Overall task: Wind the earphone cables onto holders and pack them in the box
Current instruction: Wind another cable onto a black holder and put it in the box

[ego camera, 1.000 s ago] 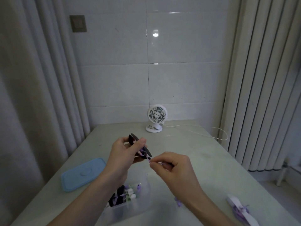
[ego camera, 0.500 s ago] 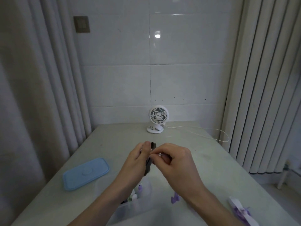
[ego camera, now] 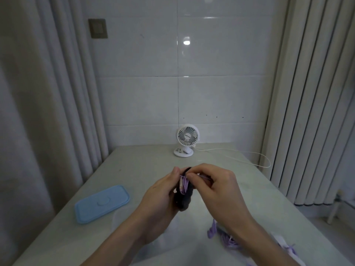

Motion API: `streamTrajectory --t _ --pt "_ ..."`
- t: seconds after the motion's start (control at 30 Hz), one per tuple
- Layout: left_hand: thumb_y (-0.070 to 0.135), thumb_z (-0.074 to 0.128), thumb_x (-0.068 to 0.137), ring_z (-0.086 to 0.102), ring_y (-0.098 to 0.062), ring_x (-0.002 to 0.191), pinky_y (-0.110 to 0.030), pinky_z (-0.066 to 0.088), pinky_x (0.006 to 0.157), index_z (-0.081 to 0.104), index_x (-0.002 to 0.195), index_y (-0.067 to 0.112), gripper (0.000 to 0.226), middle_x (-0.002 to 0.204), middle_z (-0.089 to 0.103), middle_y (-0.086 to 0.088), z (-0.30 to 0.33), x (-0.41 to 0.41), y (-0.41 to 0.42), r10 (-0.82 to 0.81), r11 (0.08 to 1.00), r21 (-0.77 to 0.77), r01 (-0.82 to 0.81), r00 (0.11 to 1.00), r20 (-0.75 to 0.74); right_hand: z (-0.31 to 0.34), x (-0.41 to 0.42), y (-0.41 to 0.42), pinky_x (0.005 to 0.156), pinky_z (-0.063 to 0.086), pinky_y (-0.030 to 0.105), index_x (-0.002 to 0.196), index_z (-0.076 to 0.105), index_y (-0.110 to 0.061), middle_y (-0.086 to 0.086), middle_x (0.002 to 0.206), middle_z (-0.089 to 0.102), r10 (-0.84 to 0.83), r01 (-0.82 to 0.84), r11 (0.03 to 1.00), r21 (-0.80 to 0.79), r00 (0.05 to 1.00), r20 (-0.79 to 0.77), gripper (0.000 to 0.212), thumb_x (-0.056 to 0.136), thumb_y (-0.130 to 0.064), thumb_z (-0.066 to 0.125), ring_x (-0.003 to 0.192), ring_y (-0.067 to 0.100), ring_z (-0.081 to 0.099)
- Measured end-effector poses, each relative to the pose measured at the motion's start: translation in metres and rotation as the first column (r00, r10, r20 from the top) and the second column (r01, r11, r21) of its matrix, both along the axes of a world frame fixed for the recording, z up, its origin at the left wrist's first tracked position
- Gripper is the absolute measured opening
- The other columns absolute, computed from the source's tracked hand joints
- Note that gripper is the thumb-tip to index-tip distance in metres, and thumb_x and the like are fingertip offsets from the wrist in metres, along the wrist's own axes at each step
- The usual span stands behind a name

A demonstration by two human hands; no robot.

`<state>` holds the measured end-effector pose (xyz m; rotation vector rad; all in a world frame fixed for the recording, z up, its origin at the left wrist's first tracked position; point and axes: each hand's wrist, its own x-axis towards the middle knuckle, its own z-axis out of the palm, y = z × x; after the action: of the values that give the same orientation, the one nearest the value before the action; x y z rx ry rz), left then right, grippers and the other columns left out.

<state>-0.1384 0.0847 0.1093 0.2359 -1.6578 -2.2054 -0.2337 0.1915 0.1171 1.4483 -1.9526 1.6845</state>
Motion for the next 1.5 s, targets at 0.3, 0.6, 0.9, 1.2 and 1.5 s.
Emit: streamTrajectory --t 0.3,0.6,0.9,1.2,1.5 --pt "0.02 0.053 0.093 0.048 -0.009 0.071 -0.027 0.029 0.063 0.061 0.128 0.016 0.036 0.092 0.063 0.0 0.003 0.013 -0.002 -0.134 0.982 -0.14 0.124 0.989 -0.061 0.006 -0.005 0.007 0.071 0.056 0.026 0.082 0.076 -0.021 -0.008 0.079 0.075 -0.019 0.02 1.0 0.012 0.999 -0.026 0.011 0.085 -0.013 0.069 0.077 0.009 0.07" --pt "0.011 0.065 0.085 0.041 -0.028 0.117 -0.043 0.026 0.095 0.058 0.133 0.018 0.049 0.141 0.055 -0.014 -0.002 0.017 -0.012 -0.155 0.977 -0.172 0.128 0.976 -0.154 0.015 -0.004 0.012 0.068 0.053 0.034 0.083 0.075 -0.02 -0.008 0.077 0.073 -0.006 0.008 1.0 0.013 0.992 -0.128 0.009 0.087 -0.015 0.069 0.075 0.013 0.068" --pt "0.016 0.064 0.084 0.045 -0.017 0.081 -0.026 0.039 0.065 0.062 0.129 0.022 0.045 0.104 0.068 -0.002 -0.003 0.018 -0.011 -0.049 0.972 -0.236 0.008 0.985 -0.168 0.021 0.005 0.024 0.063 0.032 0.008 0.083 0.072 -0.018 -0.03 0.069 0.045 0.03 -0.014 0.999 0.042 0.912 -0.408 0.005 0.087 -0.015 0.07 0.062 -0.006 0.046" --pt "0.013 0.064 0.084 0.049 -0.015 0.078 -0.026 0.041 0.062 0.062 0.127 0.024 0.044 0.105 0.068 -0.002 -0.007 0.016 -0.007 -0.02 0.954 -0.299 -0.028 0.987 -0.158 0.026 0.002 0.026 0.064 0.031 0.008 0.083 0.072 -0.019 -0.035 0.069 0.039 -0.017 0.045 0.998 0.046 0.872 -0.49 0.006 0.086 -0.015 0.07 0.064 -0.014 0.042" --pt "0.006 0.064 0.086 0.051 -0.025 0.083 -0.032 0.041 0.072 0.06 0.128 0.026 0.047 0.128 0.058 -0.011 -0.012 0.021 -0.012 -0.04 0.935 -0.354 0.0 0.994 -0.104 0.018 -0.024 0.015 0.059 0.041 0.022 0.078 0.07 -0.025 -0.005 0.068 0.062 -0.036 0.069 0.992 0.11 0.96 -0.276 0.007 0.079 -0.025 0.076 0.065 0.013 0.056"
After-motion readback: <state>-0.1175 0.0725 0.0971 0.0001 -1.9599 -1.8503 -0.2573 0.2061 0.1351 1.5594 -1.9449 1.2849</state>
